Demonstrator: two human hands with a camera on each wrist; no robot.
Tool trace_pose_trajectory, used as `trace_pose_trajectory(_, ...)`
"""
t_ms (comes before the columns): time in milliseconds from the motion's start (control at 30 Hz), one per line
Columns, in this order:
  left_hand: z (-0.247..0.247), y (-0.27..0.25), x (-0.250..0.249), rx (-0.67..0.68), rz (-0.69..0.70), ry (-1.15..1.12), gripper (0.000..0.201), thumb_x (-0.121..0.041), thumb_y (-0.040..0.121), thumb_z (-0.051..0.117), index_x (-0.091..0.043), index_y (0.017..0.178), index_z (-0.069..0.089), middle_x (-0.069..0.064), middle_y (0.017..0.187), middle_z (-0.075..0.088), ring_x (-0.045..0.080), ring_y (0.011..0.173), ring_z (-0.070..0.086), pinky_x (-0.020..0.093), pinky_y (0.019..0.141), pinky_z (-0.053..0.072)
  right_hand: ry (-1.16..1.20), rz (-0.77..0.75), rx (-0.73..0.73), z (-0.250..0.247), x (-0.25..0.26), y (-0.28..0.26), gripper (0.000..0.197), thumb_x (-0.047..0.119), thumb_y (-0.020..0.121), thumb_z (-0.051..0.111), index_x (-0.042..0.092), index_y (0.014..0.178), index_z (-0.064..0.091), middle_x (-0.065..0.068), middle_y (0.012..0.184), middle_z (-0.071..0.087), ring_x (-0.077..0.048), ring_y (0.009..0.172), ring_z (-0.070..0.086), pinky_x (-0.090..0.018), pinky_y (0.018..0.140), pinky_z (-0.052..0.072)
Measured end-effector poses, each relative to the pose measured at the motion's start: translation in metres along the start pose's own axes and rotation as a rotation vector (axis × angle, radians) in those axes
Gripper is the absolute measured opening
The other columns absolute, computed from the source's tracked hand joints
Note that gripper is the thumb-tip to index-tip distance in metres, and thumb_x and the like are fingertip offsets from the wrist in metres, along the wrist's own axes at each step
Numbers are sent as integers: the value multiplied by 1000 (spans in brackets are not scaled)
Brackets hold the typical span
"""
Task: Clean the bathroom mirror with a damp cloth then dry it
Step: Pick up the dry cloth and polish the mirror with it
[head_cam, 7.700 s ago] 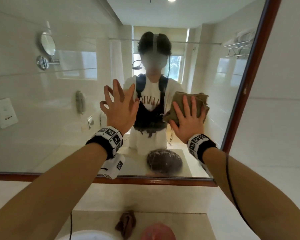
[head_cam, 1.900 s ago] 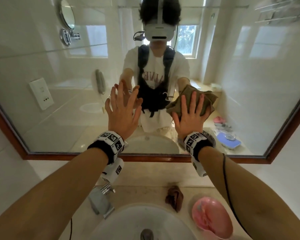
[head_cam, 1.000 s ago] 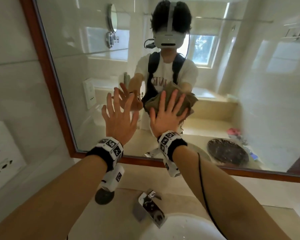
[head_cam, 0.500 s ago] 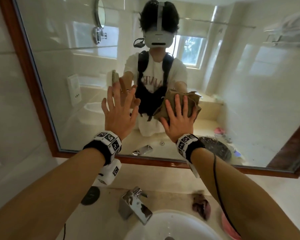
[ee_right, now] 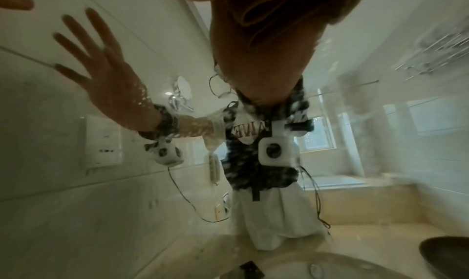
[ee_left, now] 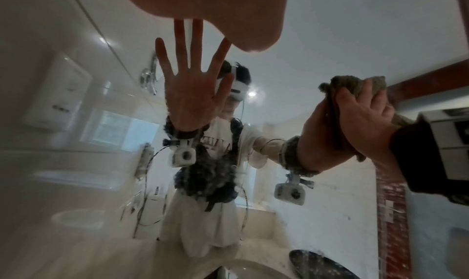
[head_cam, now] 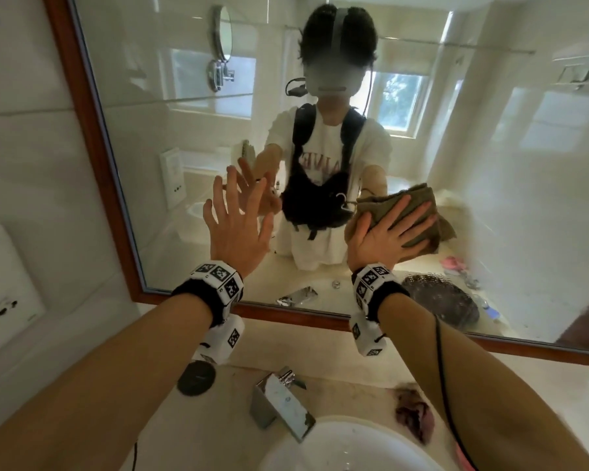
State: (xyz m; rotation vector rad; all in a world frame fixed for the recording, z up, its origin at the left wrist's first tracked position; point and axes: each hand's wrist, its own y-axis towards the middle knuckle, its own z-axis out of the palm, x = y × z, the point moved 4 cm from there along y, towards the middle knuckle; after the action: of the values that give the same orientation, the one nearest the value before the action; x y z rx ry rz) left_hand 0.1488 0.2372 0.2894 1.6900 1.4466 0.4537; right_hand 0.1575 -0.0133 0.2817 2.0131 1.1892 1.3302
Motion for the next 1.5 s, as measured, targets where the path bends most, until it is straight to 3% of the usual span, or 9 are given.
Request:
trace_pose_trajectory(233, -8, -6, 58, 40, -72, 34, 80, -36, 87, 60, -36, 155, 17, 14, 165, 3, 38, 150, 4, 62, 115, 15, 33, -237, 62, 29, 62, -48, 73, 53, 93, 34, 16, 152, 14, -23, 157, 15, -46, 143, 10, -66, 109, 11)
trace_pose_trajectory(433, -15, -9, 106, 42, -92, 86, 86, -26, 81, 66, -31, 154, 21, 16, 165, 2, 41, 150, 5, 64, 114, 19, -55, -737, 243, 54, 155, -105, 70, 58, 94, 29, 30, 153, 2, -8, 161, 3, -34, 146, -4, -62, 109, -12)
trace_pose_trajectory(567, -25, -13, 140, 44, -138, 112, 96, -15, 73, 66, -33, 155, 19, 17, 164, 3, 42, 149, 7, 64, 111, 21, -108, -880, 306, 64, 188, -134, 67, 54, 95, 36, 32, 153, 10, -4, 162, 3, -30, 147, -5, -64, 111, 1)
trace_pose_trajectory(733, -25, -17, 145, 83, -156, 142, 100, -12, 70, 66, -33, 155, 17, 18, 164, 3, 43, 148, 8, 65, 110, 24, -137, -1004, 341, 62, 171, -128, 68, 52, 95, 39, 33, 153, 9, -1, 162, 4, -27, 148, -3, -62, 110, 11)
trace_pose_trajectory(1000, -22, -22, 92, 102, -103, 139, 97, -13, 71, 66, -31, 154, 19, 17, 164, 3, 42, 149, 7, 66, 111, 23, -212, -895, 347, 34, 85, -80, 66, 58, 94, 34, 35, 153, 13, -1, 162, 7, -27, 148, -1, -61, 110, 7)
trace_pose_trajectory(1100, -23, -22, 67, 130, -139, 132, 96, -28, 75, 67, -37, 154, 14, 11, 165, -5, 39, 150, 1, 70, 110, 19, -231, -807, 312, 16, 47, -51, 66, 59, 93, 33, 34, 152, 16, -3, 162, 9, -30, 148, 4, -60, 111, -3)
trace_pose_trajectory(1233, -28, -22, 35, 165, -189, 116, 92, -49, 82, 63, -41, 154, 6, 6, 165, -15, 37, 150, -9, 73, 110, 14, -215, -722, 281, -7, 5, -18, 67, 57, 94, 33, 30, 153, 14, -6, 162, 7, -32, 148, 3, -63, 111, -1)
trace_pose_trajectory(1500, -42, -35, 45, 143, -245, 134, 96, -58, 81, 65, -42, 154, 5, 6, 165, -13, 38, 151, -7, 71, 111, 15, -180, -653, 305, -6, 17, -22, 65, 51, 96, 27, 27, 154, 7, -9, 162, 0, -36, 147, -3, -66, 108, 0)
